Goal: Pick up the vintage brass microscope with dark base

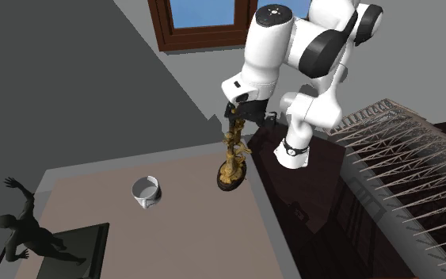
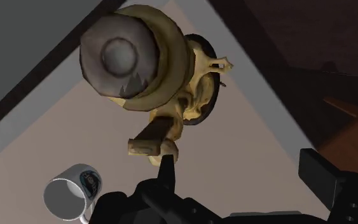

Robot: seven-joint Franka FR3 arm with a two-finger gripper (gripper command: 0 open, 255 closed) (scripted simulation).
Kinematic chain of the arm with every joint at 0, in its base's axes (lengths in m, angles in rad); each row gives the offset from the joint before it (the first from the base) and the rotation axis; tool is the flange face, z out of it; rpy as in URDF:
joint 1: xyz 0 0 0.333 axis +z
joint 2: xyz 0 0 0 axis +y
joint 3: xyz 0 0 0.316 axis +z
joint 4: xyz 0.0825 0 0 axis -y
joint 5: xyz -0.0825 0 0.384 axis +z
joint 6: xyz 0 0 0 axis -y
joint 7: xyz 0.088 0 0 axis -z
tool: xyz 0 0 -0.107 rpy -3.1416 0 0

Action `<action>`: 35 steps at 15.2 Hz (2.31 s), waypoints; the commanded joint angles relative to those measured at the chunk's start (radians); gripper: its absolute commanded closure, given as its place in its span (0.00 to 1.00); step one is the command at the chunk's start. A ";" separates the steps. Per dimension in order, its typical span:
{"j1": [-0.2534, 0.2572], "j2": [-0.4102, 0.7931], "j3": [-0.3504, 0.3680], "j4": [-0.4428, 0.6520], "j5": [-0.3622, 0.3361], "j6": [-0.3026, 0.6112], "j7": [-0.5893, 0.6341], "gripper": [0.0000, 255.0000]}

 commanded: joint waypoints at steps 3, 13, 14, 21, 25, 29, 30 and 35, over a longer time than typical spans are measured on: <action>-0.006 0.086 -0.095 0.035 -0.025 0.068 -0.135 0.00; -0.011 0.096 -0.114 -0.060 -0.036 0.173 -0.133 0.00; -0.011 0.096 -0.114 -0.059 -0.036 0.173 -0.133 1.00; -0.011 0.097 -0.114 -0.059 -0.036 0.173 -0.133 1.00; -0.010 0.094 -0.110 -0.035 -0.033 0.146 -0.136 1.00; -0.007 0.092 -0.103 0.017 -0.028 0.092 -0.142 1.00; -0.007 0.093 -0.102 0.031 -0.026 0.079 -0.143 1.00; -0.004 0.098 -0.094 0.101 -0.019 0.014 -0.151 1.00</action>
